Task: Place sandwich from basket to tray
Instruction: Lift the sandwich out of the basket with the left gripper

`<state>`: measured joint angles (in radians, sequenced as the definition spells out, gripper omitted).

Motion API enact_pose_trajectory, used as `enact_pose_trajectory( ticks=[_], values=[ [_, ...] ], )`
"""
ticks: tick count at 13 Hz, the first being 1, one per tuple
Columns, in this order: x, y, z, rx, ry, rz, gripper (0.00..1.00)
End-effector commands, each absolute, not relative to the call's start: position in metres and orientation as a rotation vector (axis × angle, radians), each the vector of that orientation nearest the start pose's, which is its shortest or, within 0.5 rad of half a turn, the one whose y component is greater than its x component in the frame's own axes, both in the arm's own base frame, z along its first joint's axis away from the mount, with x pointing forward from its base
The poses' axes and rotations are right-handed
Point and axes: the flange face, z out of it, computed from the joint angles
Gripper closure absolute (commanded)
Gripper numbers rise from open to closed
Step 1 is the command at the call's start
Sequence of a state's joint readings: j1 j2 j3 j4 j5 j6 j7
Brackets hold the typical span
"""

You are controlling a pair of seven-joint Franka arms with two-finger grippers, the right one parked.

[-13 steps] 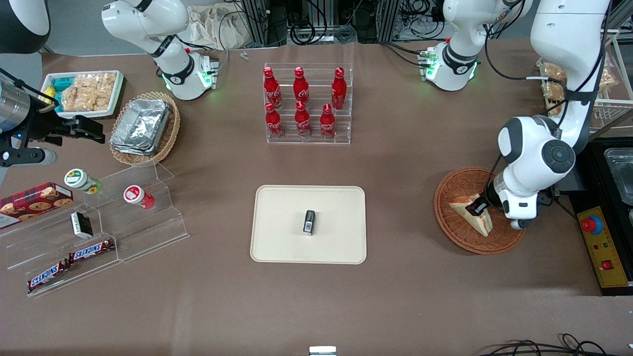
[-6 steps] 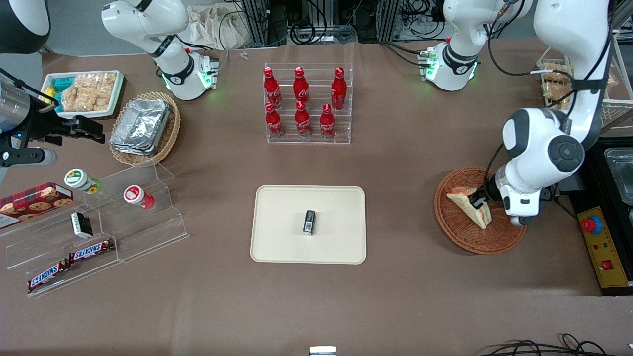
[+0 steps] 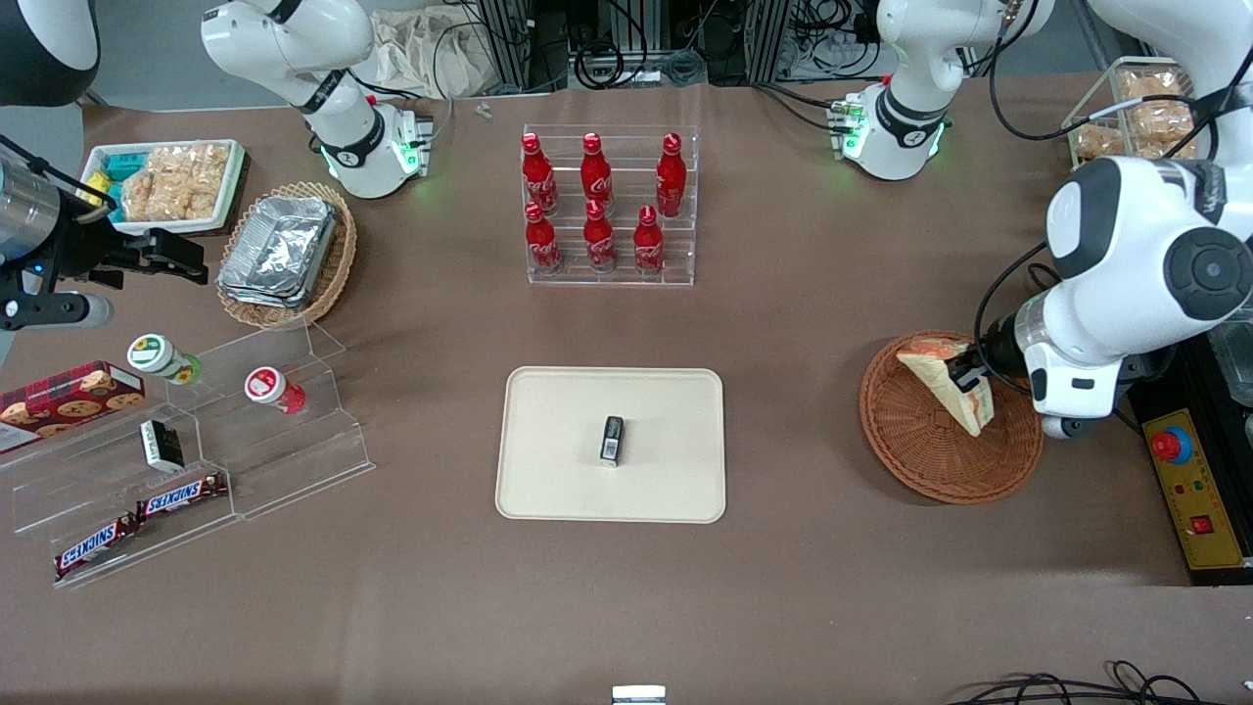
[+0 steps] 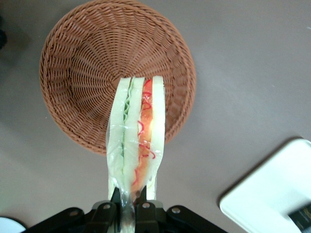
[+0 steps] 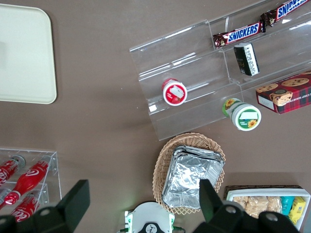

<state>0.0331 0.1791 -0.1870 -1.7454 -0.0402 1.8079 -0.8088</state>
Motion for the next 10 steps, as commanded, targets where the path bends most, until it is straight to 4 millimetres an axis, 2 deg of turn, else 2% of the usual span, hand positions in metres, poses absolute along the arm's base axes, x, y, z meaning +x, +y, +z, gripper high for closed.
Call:
enact_pose_trajectory(
  ticks=[1, 3, 5, 7, 8, 10],
  values=[
    [0.596, -0.130, 0.496, -3.007, -0.941, 0.207, 0.99],
    [0.585, -0.167, 0.512, -3.024, -0.781, 0.150, 0.99],
    [0.569, -0.215, 0.512, -3.042, -0.537, 0.127, 0.98],
    [0.564, -0.259, 0.491, -3.074, -0.335, 0.137, 0.94],
    [0.569, -0.278, 0.483, -3.117, -0.292, 0.124, 0.94],
    [0.567, -0.320, 0.459, -3.158, -0.188, 0.109, 0.92]
  ],
)
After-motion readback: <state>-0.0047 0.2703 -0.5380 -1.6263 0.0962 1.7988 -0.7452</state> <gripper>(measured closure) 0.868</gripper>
